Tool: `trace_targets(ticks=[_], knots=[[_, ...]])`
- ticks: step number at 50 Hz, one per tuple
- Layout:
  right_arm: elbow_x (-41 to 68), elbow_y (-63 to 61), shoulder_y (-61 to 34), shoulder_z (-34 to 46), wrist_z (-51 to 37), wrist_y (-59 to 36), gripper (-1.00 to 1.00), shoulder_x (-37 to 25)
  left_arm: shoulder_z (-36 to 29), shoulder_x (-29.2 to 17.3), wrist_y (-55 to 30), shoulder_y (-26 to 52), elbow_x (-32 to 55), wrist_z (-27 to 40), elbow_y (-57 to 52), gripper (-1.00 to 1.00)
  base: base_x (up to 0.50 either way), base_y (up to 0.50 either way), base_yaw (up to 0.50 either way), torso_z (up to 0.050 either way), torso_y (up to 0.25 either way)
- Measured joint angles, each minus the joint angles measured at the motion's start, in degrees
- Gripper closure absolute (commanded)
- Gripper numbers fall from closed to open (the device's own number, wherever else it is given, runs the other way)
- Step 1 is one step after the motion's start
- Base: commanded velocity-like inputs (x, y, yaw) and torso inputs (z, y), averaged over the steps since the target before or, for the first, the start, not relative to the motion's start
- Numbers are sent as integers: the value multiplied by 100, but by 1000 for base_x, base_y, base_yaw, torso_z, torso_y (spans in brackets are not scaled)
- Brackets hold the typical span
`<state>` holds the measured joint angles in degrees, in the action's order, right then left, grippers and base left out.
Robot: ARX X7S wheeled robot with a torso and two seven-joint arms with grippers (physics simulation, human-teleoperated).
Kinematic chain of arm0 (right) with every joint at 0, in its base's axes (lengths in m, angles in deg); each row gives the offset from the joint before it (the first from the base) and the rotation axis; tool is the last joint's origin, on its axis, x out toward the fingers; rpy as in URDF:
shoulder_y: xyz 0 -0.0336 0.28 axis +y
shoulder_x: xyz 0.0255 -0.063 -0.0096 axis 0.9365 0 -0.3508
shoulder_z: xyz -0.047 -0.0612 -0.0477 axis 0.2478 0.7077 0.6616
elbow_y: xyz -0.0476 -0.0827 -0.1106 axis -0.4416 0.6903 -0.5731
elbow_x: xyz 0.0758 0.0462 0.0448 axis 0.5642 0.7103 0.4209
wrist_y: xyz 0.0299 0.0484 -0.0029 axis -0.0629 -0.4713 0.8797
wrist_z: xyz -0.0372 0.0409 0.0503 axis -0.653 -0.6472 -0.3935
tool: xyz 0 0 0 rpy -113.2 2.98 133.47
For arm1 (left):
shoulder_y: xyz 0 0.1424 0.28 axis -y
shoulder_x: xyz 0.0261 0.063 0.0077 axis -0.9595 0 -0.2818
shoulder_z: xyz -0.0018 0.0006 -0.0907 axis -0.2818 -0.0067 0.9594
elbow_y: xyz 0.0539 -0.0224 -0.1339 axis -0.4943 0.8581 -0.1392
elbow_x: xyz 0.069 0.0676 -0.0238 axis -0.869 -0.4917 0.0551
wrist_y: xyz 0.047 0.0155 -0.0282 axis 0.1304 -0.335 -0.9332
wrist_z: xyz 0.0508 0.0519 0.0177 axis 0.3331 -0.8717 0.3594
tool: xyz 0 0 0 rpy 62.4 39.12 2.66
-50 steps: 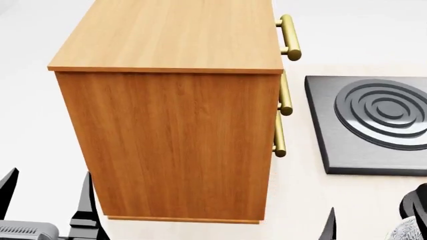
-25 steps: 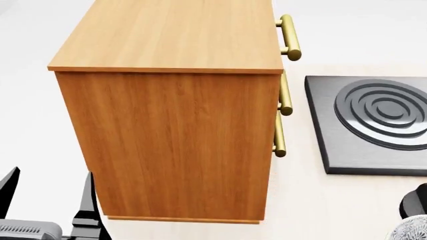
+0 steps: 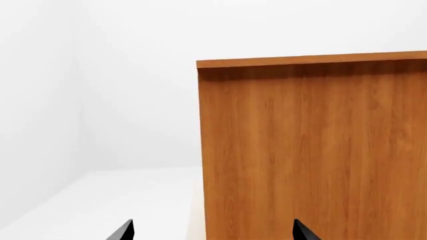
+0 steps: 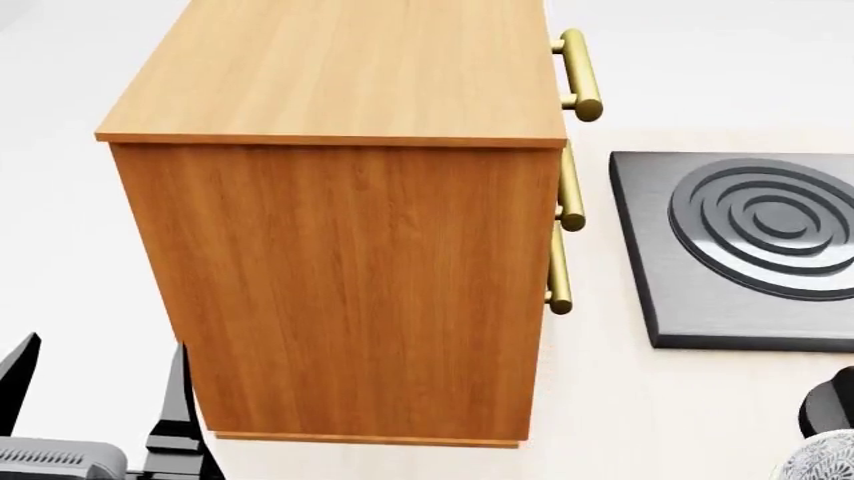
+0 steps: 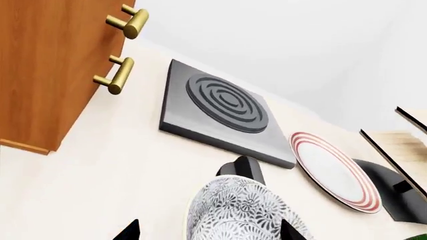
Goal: Put the bowl on the top of the cabinet.
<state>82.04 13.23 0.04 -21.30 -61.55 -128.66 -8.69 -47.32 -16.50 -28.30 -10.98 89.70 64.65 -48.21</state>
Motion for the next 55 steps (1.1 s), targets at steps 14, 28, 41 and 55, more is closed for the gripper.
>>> trace_targets(ticks=[14, 28, 41, 55], knots=[[-168, 203, -29, 219, 59, 94, -100, 26, -15, -26, 0, 9, 19, 33, -2, -100, 0, 0, 0, 0, 0], [-261, 373, -78, 382, 98, 131, -100, 57, -43, -47, 6, 17, 32, 61, 0, -100, 0, 0, 0, 0, 0], [-303, 489, -134, 496, 129, 140, -100, 76, -76, -65, 8, 28, 42, 84, 2, -100, 0, 0, 0, 0, 0], [-282, 584, -172, 570, 168, 126, -100, 83, -106, -84, 21, 29, 55, 108, 2, -100, 0, 0, 0, 0, 0]])
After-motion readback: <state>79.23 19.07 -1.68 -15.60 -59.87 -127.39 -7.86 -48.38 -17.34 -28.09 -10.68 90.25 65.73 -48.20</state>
